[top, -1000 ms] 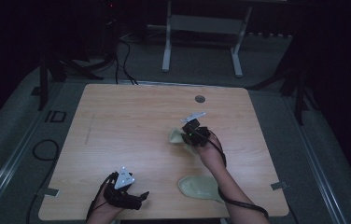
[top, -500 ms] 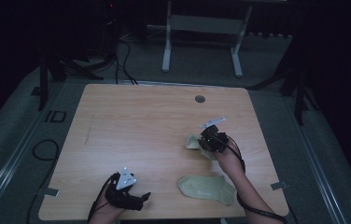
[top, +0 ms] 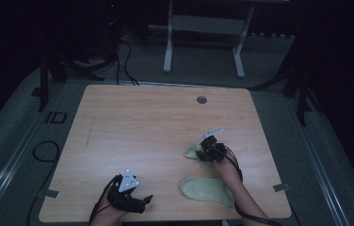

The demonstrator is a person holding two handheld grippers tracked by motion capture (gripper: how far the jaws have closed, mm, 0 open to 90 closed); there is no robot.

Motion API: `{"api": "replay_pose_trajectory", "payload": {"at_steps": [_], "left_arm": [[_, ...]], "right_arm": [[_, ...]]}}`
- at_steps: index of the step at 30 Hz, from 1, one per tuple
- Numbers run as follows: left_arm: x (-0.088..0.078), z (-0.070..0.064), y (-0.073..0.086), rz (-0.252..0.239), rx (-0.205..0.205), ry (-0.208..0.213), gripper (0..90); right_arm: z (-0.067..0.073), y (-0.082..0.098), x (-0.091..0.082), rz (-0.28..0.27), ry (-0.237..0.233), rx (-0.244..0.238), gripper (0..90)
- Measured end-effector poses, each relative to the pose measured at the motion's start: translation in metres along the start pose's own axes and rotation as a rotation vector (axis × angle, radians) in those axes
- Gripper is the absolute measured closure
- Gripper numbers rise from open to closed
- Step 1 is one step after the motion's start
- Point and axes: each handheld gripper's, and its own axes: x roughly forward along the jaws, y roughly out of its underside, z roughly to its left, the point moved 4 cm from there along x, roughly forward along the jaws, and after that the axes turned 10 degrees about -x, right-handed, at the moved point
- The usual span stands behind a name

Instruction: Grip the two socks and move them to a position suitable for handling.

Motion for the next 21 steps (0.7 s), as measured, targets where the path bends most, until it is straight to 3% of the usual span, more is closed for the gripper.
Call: {"api": "replay_pose_trajectory", "payload": {"at_steps": [8, 11, 16, 21], "left_arm": [[0.002, -0.003, 0.000, 0.006, 0.003, 0.006, 6.7], [0.004, -0.003, -0.002, 0.004, 0.002, 0.018, 6.7], [0.009, -0.006, -0.011, -0.020, 0.012, 0.065, 6.8], [0.019, -0.008, -0.027, -0.006, 0.062, 0.048, 14.4]], "right_arm": [[0.001, -0.003, 0.001, 0.013, 0.009, 0.004, 42.5], [0.000, -0.004, -0.009, -0.019, 0.001, 0.031, 42.2], [0.004, -0.001, -0.023, -0.031, -0.024, 0.015, 54.3], [0.008, 0.007, -0.027, -0.021, -0.038, 0.014, 63.1]]}}
